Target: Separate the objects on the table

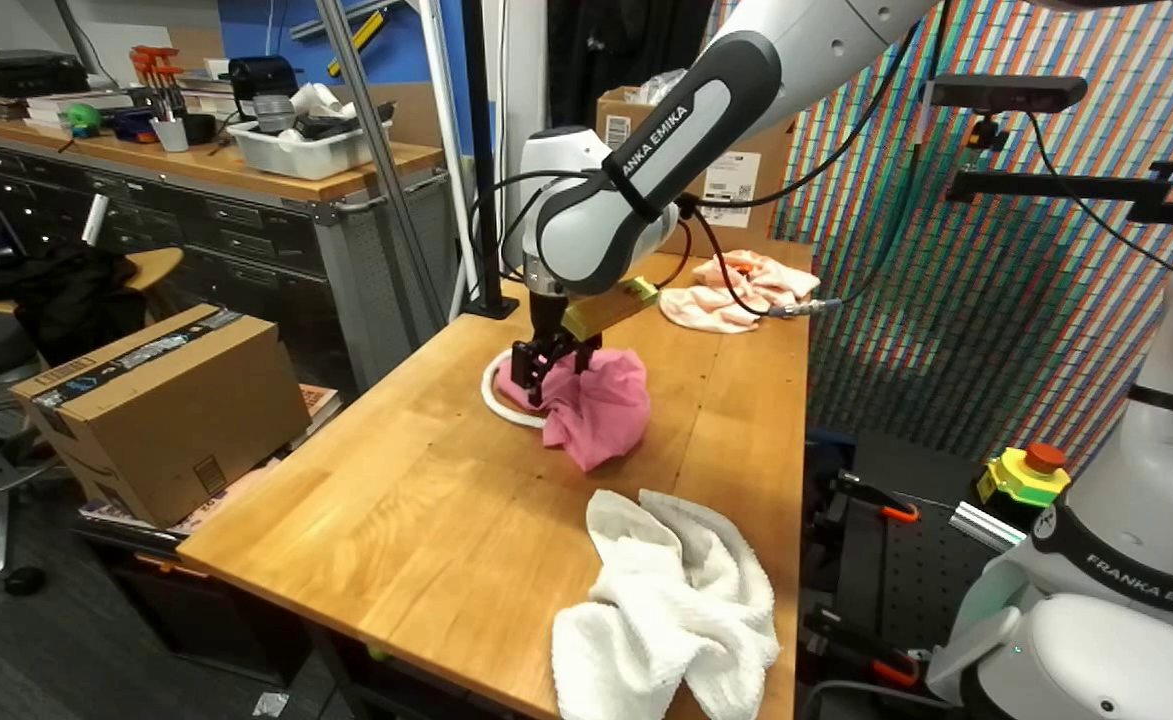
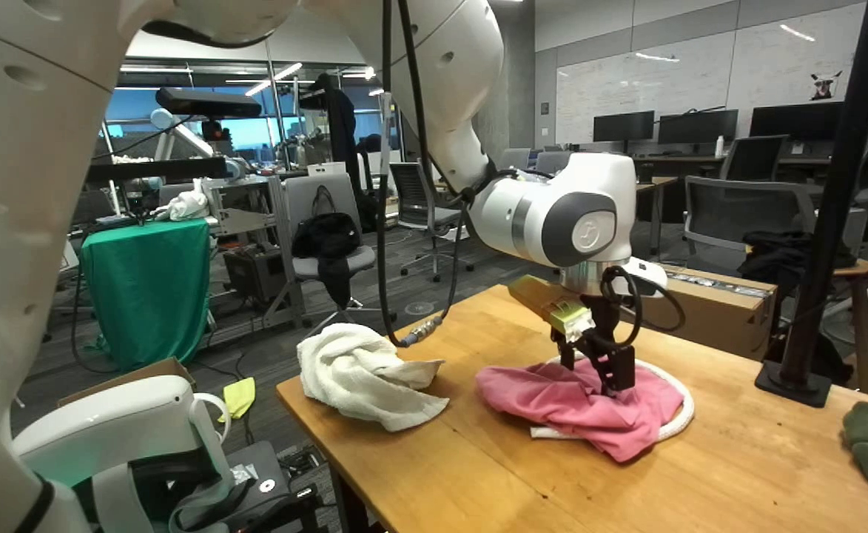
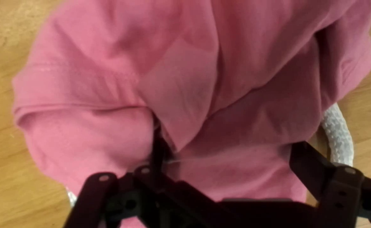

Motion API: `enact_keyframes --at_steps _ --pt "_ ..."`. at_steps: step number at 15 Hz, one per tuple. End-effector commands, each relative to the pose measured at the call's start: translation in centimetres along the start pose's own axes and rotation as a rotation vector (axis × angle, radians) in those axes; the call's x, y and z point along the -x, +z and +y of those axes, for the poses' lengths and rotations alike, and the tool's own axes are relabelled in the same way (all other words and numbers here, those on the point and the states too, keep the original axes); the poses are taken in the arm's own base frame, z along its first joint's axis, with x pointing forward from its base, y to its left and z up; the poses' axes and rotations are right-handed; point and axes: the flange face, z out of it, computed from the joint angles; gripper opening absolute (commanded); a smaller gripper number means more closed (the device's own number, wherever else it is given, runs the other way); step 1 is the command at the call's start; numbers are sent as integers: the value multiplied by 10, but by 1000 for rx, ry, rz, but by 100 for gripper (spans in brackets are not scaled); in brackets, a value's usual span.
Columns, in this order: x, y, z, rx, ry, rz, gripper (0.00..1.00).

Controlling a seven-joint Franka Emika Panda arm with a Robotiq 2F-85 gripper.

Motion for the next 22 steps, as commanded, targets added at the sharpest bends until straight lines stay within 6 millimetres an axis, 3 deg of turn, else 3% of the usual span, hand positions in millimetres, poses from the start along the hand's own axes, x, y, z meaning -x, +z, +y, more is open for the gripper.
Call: enact_keyframes --at_steps 1,2,3,10,12,14,18,22 --pt "-3 4 -7 -12 -24 -27 100" --pt "-2 6 -7 -10 -27 -30 93" --pt "-3 5 -8 -9 -30 -32 75" --pt "-10 -15 -8 -6 -33 -4 20" --pt "-10 -20 -8 -5 -31 10 9" --pt "-11 -28 -6 -3 -29 25 6" --pt "-13 -45 -4 -7 -23 62 9" --pt "-17 -50 -10 -9 -39 78 9"
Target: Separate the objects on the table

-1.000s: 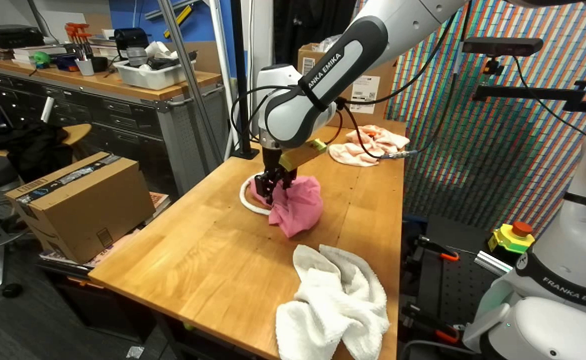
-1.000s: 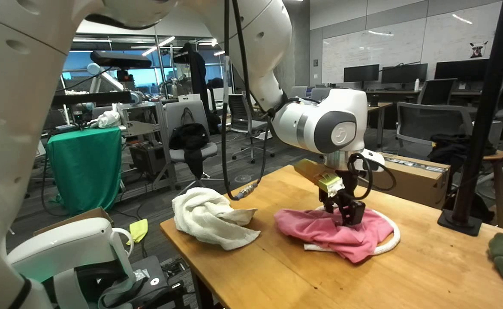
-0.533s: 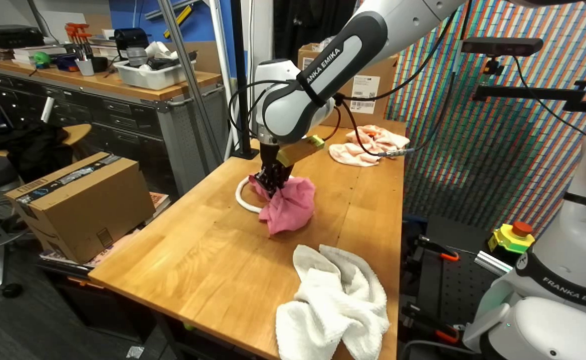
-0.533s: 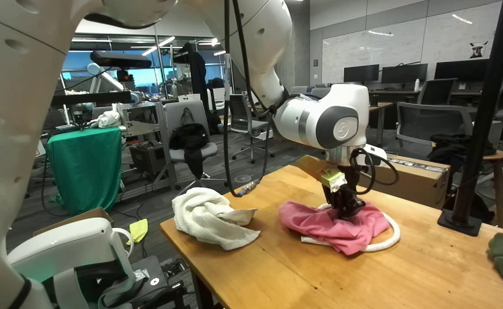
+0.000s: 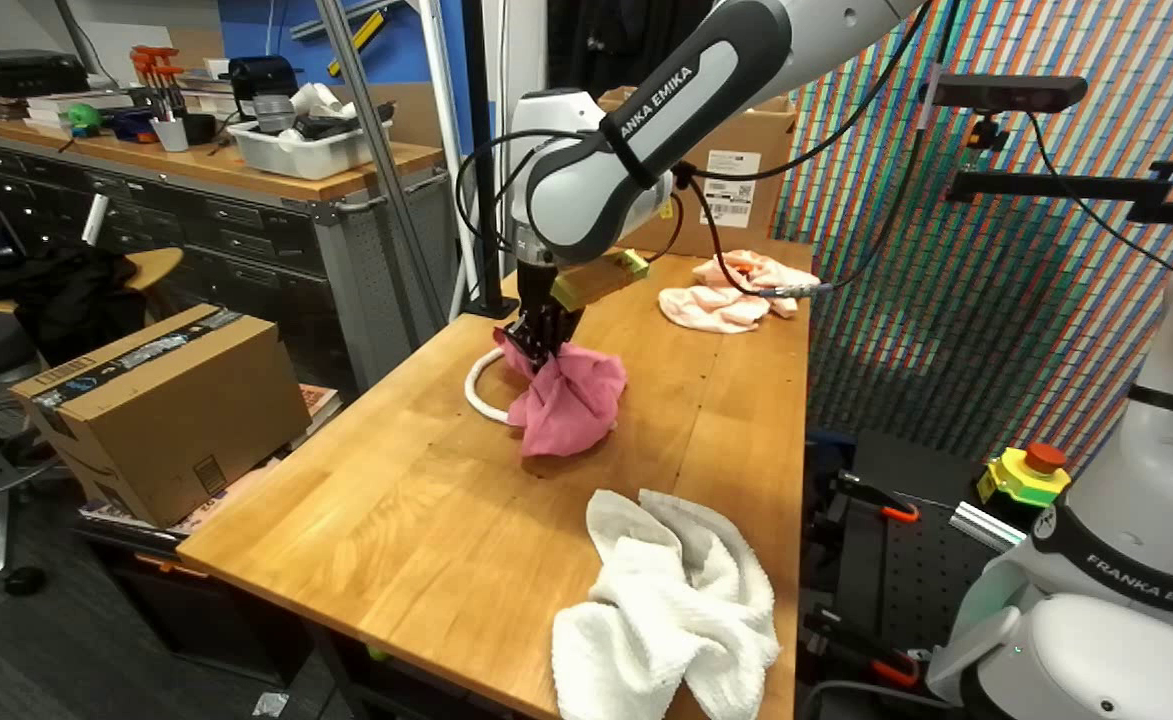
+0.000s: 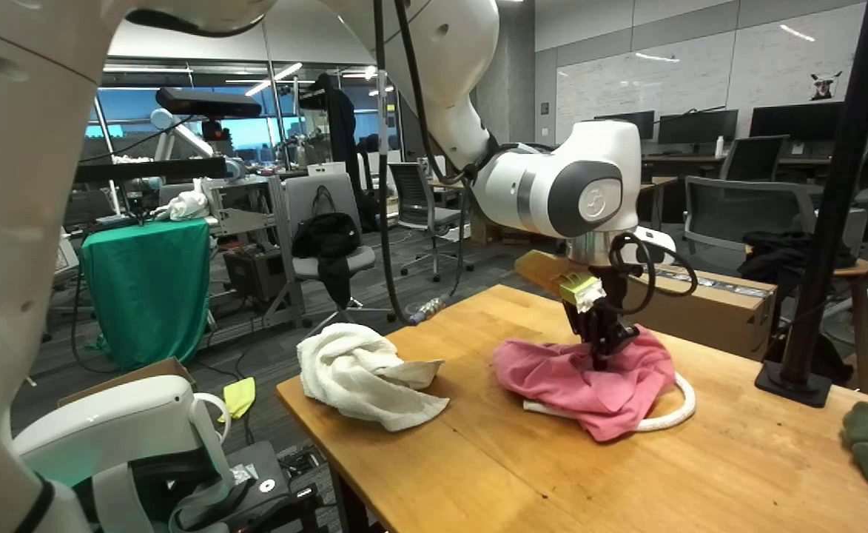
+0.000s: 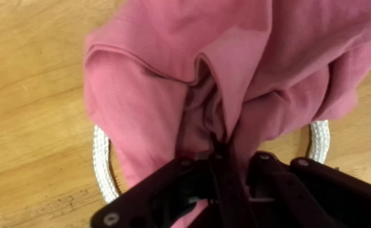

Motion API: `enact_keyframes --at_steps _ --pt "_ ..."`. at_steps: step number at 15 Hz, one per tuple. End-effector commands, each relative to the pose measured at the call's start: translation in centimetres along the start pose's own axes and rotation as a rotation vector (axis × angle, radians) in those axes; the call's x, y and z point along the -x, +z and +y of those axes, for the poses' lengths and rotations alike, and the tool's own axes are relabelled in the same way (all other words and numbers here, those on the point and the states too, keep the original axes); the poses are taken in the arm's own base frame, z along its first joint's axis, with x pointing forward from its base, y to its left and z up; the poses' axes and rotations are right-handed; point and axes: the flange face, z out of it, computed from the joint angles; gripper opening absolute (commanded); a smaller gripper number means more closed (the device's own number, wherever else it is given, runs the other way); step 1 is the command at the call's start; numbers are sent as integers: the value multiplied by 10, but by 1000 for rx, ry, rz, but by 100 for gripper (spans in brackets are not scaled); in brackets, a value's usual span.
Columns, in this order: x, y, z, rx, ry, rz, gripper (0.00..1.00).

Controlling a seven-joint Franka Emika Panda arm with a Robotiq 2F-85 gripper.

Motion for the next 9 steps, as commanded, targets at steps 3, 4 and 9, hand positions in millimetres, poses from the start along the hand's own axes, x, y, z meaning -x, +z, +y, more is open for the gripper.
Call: enact_keyframes --at_steps 3,4,9 --pt "-5 -7 -16 -3 -35 22 8" --pt "-6 -5 -21 -3 -46 17 8" --pt "-16 -6 -51 0 -95 30 7"
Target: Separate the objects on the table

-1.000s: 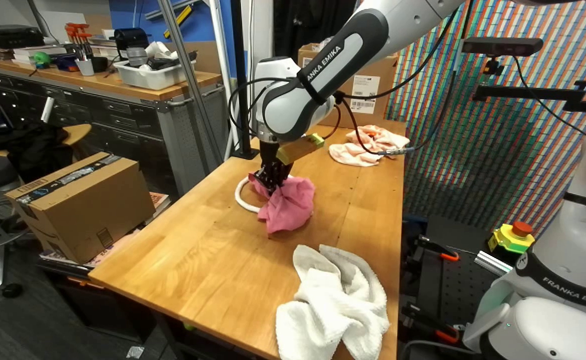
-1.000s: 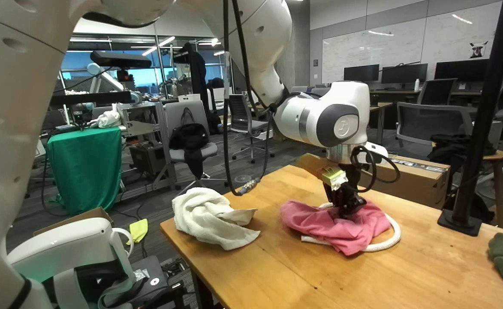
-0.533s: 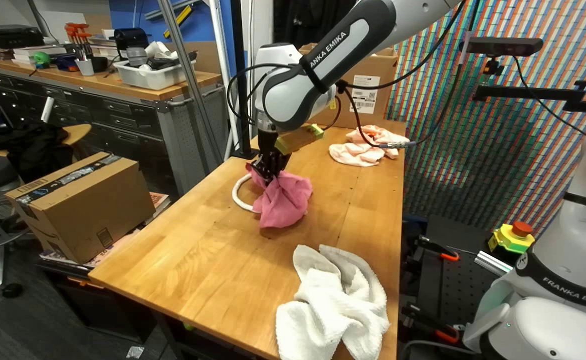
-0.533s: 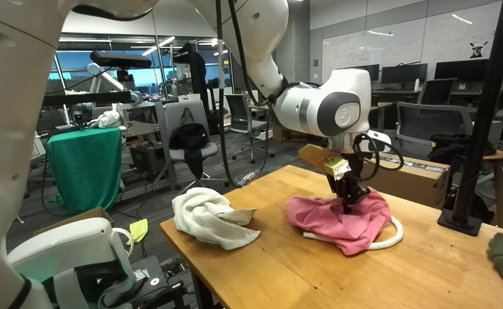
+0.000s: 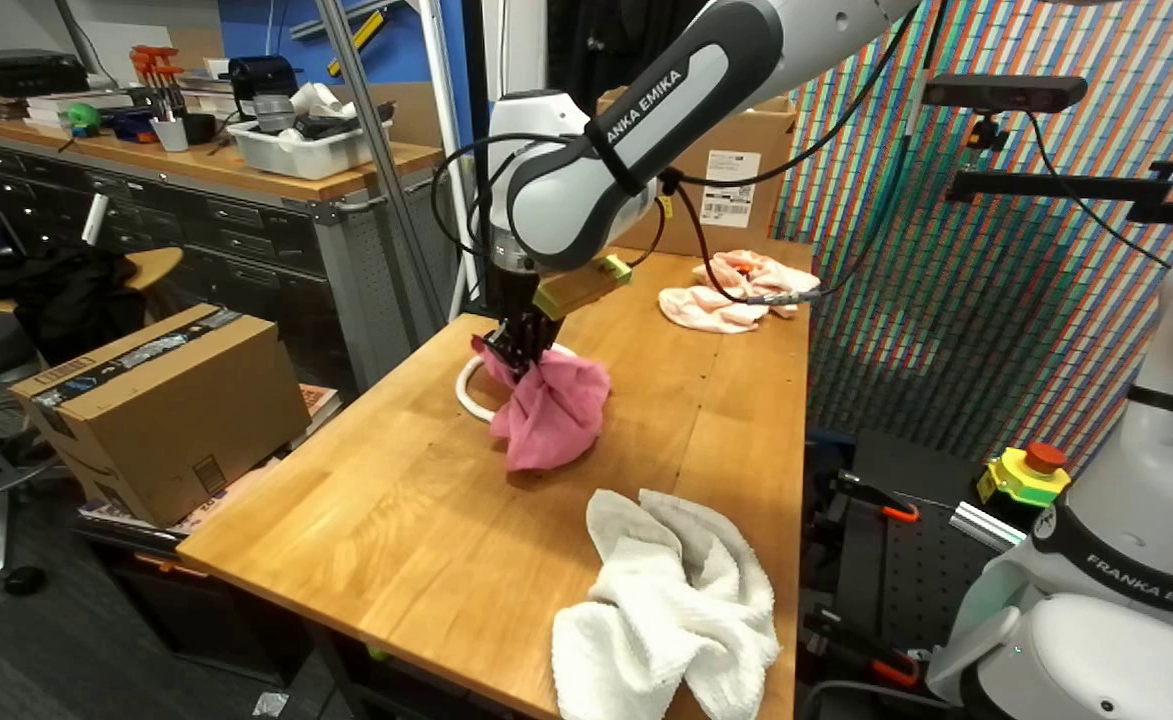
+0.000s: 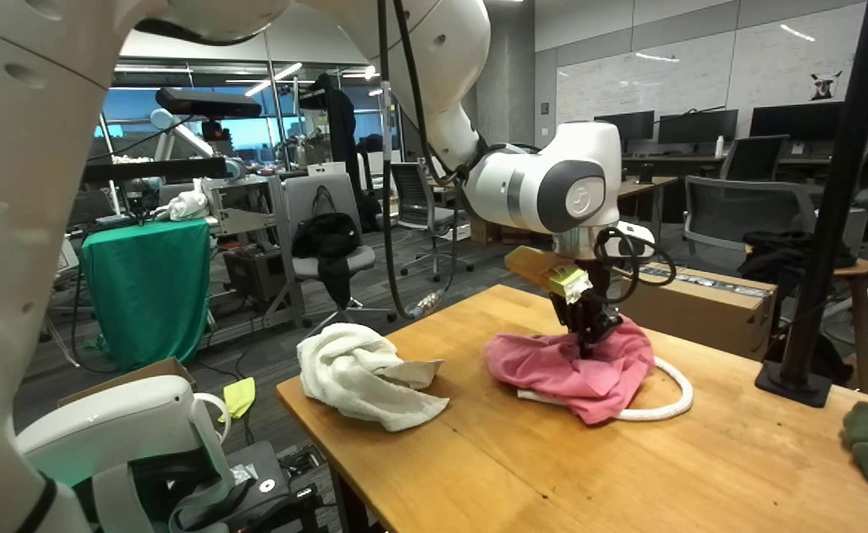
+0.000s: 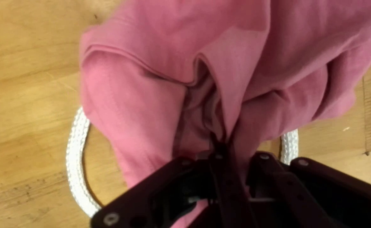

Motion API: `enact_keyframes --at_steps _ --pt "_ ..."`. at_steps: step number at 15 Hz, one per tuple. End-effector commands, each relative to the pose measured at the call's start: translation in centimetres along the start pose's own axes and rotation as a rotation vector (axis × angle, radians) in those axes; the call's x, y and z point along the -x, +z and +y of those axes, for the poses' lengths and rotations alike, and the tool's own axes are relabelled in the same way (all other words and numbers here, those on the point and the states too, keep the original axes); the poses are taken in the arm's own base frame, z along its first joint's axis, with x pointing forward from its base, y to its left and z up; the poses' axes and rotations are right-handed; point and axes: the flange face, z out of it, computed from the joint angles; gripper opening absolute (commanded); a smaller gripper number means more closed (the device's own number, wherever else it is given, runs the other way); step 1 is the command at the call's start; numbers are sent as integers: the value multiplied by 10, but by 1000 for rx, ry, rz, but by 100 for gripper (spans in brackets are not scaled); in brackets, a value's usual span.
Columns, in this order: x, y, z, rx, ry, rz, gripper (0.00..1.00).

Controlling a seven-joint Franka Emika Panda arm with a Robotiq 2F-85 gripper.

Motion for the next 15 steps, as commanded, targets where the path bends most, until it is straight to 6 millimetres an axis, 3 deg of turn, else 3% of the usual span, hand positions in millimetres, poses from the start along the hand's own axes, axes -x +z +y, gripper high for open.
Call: enact_keyframes --at_steps 1,10,15 --pt "-19 -6 -22 8 -48 25 7" --pt "-33 -11 -67 -2 -121 56 7" --pt "-35 -35 -69 5 -122 100 7"
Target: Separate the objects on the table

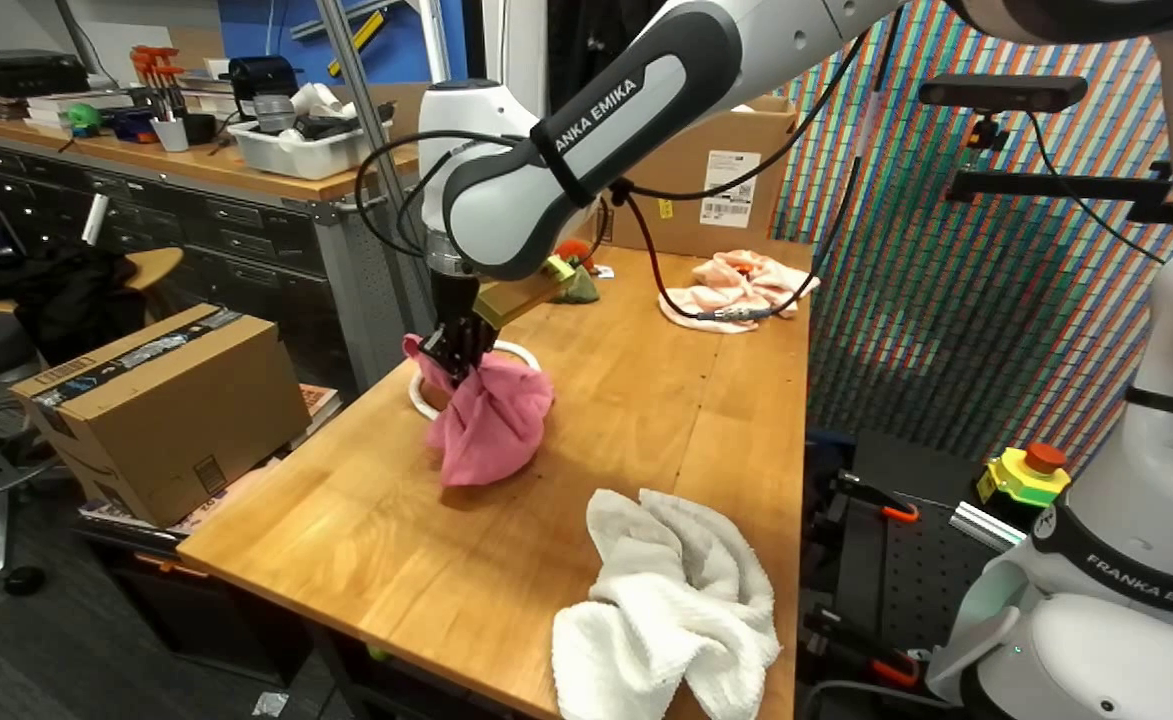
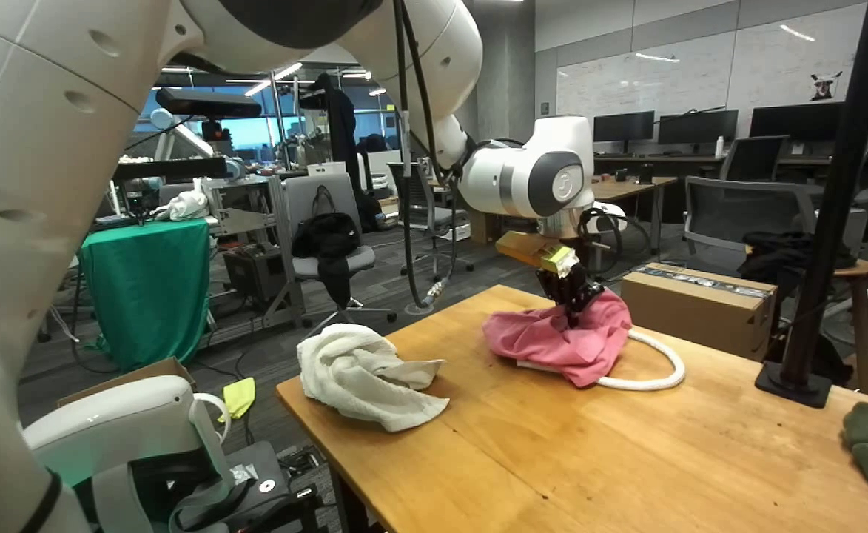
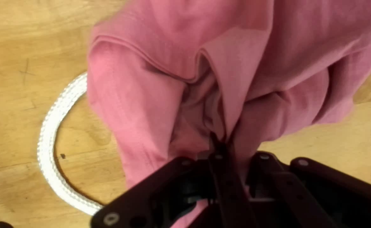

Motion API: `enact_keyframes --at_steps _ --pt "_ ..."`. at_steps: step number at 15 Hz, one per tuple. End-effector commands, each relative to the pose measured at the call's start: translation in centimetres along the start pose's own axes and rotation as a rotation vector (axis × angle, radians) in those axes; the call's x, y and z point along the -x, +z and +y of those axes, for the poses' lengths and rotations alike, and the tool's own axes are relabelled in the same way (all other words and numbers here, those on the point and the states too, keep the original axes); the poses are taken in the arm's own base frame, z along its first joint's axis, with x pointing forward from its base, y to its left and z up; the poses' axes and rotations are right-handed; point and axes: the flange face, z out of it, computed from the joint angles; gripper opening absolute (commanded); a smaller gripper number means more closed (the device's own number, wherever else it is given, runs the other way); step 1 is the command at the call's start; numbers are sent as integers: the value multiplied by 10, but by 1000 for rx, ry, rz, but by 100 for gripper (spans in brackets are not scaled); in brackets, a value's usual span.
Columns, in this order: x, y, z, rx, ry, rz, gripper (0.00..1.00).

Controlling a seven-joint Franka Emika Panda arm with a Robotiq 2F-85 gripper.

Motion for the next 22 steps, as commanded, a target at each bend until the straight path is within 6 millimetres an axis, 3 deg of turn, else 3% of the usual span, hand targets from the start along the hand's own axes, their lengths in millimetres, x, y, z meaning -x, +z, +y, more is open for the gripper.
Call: enact_keyframes --at_steps 1,7,13,18,22 --pt "-9 -33 4 19 -3 52 7" --pt "-3 -104 25 57 18 149 7" --pt "28 -178 39 101 33 234 6" --pt "82 -204 56 131 48 173 6" --pt "131 -207 76 152 68 103 6"
